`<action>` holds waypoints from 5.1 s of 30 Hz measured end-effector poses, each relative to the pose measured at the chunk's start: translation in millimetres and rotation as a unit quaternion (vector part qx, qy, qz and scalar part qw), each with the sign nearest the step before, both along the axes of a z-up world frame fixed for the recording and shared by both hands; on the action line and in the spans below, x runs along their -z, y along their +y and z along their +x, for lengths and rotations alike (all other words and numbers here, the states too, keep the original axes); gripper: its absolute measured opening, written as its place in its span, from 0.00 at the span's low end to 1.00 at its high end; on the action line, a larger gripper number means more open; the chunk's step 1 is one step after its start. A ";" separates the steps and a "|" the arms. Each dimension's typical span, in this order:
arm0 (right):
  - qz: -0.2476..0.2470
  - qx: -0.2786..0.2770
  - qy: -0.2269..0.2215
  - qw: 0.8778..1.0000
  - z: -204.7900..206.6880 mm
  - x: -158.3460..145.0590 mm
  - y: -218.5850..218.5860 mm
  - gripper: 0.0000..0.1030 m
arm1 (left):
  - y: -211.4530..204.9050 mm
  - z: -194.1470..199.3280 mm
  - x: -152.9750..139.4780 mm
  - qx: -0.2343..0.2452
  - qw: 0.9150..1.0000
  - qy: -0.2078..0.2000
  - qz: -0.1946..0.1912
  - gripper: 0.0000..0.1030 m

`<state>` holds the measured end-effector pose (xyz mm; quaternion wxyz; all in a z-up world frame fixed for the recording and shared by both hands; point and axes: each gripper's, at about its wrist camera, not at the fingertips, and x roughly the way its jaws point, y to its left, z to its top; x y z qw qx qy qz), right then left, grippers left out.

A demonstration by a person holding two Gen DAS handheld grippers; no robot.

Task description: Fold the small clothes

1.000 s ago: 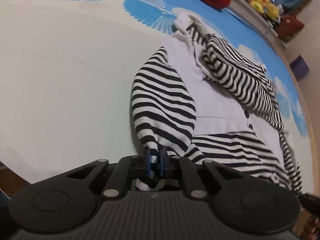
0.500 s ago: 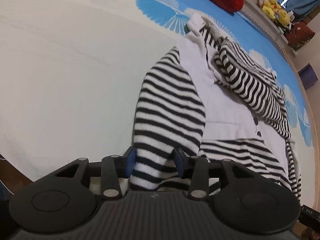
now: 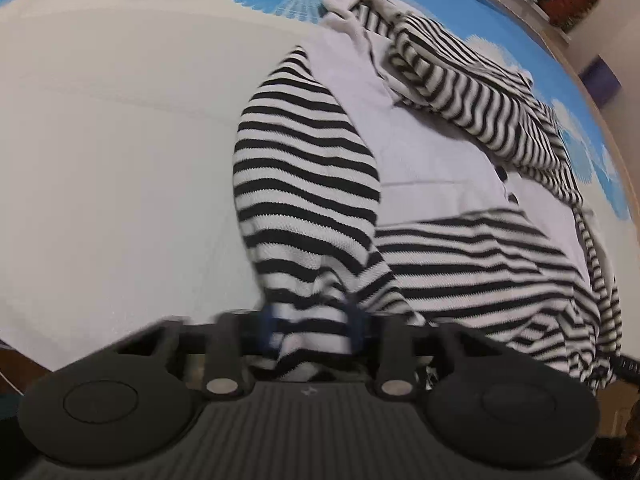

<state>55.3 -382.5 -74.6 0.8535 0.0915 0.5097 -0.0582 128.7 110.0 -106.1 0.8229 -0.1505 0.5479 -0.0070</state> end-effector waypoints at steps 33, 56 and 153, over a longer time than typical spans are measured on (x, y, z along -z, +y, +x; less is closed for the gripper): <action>0.067 -0.061 -0.242 0.966 -21.1 -163.6 -8.0 0.05 | 19.7 25.2 -121.3 0.057 0.991 -0.111 0.040 0.09; 0.070 0.032 -0.184 0.980 125.2 -89.8 -31.5 0.51 | 40.1 107.3 -96.7 0.067 0.991 -0.113 -0.010 0.52; 0.029 -0.076 0.001 0.997 85.2 -25.7 -4.3 0.15 | 38.0 58.4 -28.7 0.046 0.998 0.031 -0.010 0.01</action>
